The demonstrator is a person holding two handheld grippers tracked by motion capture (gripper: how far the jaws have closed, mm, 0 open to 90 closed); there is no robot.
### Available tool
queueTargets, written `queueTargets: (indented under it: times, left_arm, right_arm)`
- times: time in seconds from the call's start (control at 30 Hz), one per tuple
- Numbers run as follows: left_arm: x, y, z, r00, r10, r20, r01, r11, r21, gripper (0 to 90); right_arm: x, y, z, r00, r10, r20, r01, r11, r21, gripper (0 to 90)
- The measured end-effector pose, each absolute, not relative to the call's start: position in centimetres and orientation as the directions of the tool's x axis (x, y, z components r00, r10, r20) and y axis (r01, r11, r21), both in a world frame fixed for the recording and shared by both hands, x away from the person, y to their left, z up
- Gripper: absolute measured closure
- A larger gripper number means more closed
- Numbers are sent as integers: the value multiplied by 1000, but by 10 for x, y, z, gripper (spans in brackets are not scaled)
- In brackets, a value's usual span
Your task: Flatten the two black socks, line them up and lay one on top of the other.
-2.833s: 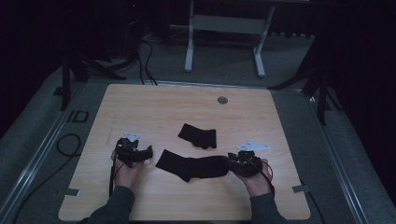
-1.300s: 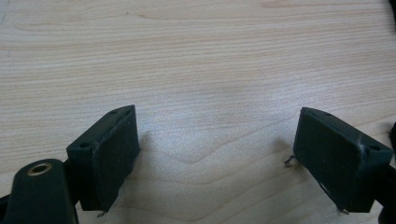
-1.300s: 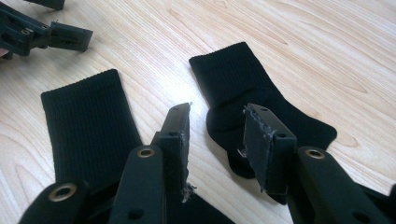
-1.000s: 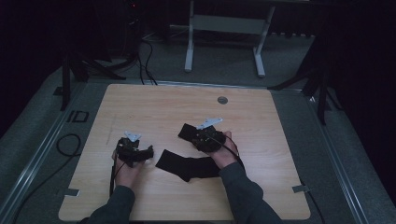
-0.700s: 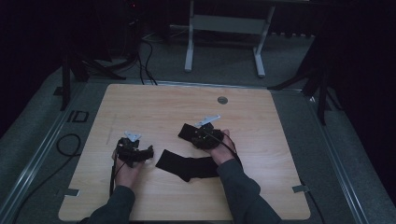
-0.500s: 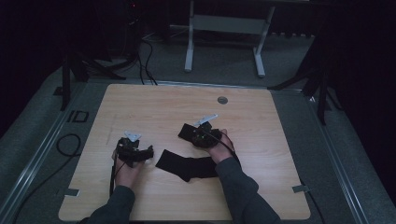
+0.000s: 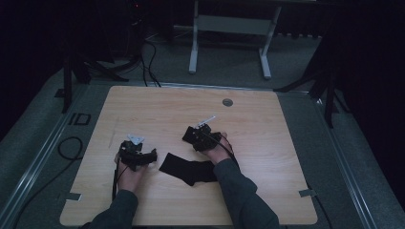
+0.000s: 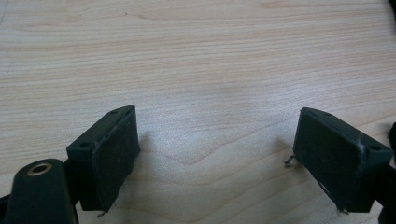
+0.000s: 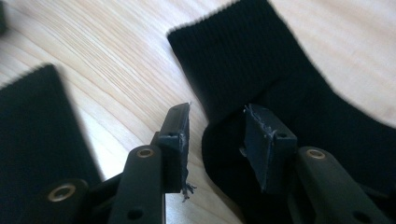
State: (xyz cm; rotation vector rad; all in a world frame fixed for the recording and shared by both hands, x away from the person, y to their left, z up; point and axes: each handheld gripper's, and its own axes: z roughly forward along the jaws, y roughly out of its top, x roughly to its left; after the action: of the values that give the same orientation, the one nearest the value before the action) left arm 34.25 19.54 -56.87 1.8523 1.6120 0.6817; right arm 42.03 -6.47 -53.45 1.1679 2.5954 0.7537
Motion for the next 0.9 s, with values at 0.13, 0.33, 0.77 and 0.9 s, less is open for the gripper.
queueTargets:
  times: [0.13, 0.33, 0.77, 0.9]
  left_arm:
    - [342, 195, -569, 138, 990, 2, 692, -98, 715, 147]
    - [342, 195, -569, 138, 990, 2, 692, -98, 715, 147]
    - [342, 195, -569, 137, 991, 2, 692, -97, 715, 147]
    - [342, 195, -569, 137, 991, 2, 692, -98, 715, 147]
  right_arm:
    - [423, -63, -537, -655, 755, 33, 659, 550, 513, 660]
    - [425, -63, -535, -643, 766, 23, 675, 552, 489, 786]
    - [414, -59, -528, -673, 734, 93, 664, 545, 512, 872]
    - [413, -65, -521, -667, 734, 126, 669, 515, 536, 872]
